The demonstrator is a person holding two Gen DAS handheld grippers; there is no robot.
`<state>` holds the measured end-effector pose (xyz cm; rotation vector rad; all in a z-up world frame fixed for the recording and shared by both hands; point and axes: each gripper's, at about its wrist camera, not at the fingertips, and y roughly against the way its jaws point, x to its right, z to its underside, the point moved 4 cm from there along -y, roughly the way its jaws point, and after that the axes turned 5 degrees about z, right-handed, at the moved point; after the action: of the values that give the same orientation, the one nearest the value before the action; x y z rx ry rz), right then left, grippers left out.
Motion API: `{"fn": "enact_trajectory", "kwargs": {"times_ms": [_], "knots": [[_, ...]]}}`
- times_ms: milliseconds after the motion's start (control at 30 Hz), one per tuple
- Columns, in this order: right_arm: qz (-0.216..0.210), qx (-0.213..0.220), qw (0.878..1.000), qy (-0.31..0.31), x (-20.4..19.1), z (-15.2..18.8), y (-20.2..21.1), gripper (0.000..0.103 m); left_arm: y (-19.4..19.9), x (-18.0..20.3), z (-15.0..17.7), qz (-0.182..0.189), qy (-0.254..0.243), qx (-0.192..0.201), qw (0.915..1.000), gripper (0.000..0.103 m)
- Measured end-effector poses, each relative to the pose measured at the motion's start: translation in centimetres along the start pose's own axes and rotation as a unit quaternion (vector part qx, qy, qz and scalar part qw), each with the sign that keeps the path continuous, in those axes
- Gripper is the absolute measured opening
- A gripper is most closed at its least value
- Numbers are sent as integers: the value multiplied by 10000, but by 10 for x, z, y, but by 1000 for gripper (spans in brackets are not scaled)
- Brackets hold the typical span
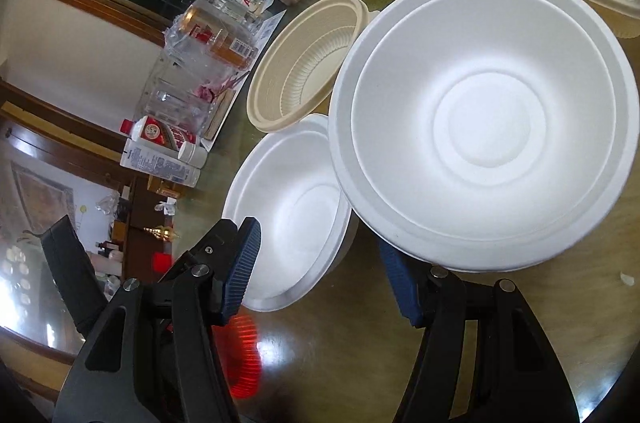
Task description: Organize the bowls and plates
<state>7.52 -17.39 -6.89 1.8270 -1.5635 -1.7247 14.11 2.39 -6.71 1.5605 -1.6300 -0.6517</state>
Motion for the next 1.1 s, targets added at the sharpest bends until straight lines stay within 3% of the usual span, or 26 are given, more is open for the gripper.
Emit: {"fn": "enact_trajectory", "kwargs": {"times_ms": [267,500,667,733,867,1100], "knots": [[118,79,9999,2,3,-1,0,57,-8,6,4,84,-53,-79,9999,81],[118,57,9998,151,-2,2,-5,31,-14,10,6,52,-182,-115,9998,74],[157,23,9995,259,-2,4,-9,19,-19,11,10,-29,-323,-198,9993,46],[138,13,9995,271,-2,4,-10,17,-20,12,12,-37,-363,-194,9991,41],[109,-1,9991,400,-5,5,-13,15,-17,18,14,-2,-518,-107,9986,20],[123,-49,9985,523,-5,8,-16,12,-14,20,16,-21,-610,-1,9981,16]]}}
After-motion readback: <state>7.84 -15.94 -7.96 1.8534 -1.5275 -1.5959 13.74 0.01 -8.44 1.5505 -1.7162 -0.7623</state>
